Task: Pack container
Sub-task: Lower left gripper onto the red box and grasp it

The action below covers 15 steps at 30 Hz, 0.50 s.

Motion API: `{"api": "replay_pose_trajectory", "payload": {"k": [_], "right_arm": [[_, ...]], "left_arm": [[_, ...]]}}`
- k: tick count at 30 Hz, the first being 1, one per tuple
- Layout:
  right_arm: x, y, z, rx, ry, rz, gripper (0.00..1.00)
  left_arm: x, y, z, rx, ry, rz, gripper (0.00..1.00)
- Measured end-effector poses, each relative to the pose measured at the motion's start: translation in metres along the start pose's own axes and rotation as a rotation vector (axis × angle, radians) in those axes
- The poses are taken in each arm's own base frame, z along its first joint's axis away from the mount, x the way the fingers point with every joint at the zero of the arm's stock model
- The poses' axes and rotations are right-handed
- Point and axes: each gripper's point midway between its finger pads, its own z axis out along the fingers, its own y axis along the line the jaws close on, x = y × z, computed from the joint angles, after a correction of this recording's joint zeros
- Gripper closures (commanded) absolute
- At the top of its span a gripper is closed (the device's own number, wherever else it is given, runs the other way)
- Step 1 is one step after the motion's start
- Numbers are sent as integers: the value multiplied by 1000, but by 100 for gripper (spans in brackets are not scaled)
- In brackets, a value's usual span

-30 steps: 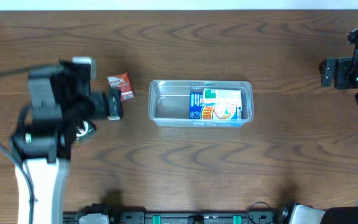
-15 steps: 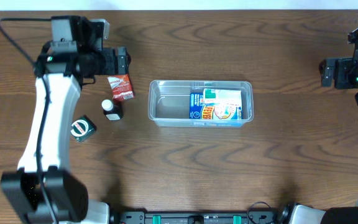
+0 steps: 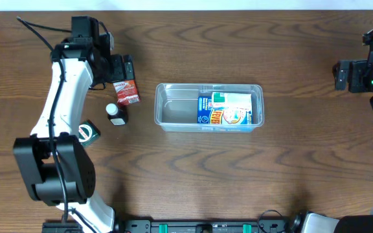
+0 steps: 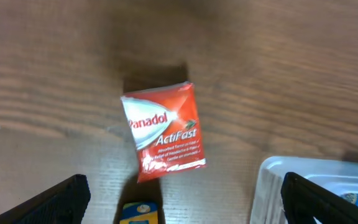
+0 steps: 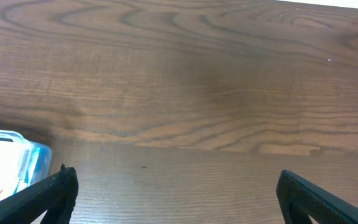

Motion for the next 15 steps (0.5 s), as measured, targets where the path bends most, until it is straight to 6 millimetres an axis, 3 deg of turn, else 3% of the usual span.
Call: {"api": "replay_pose_trajectory", "payload": {"k": [10, 15], "right_arm": [[0, 0, 0, 0, 0, 0, 1], [0, 0, 0, 0, 0, 0, 1]], "left_arm": [[25, -7, 57, -31, 141, 3, 1], [34, 3, 77, -88, 182, 1, 1]]}}
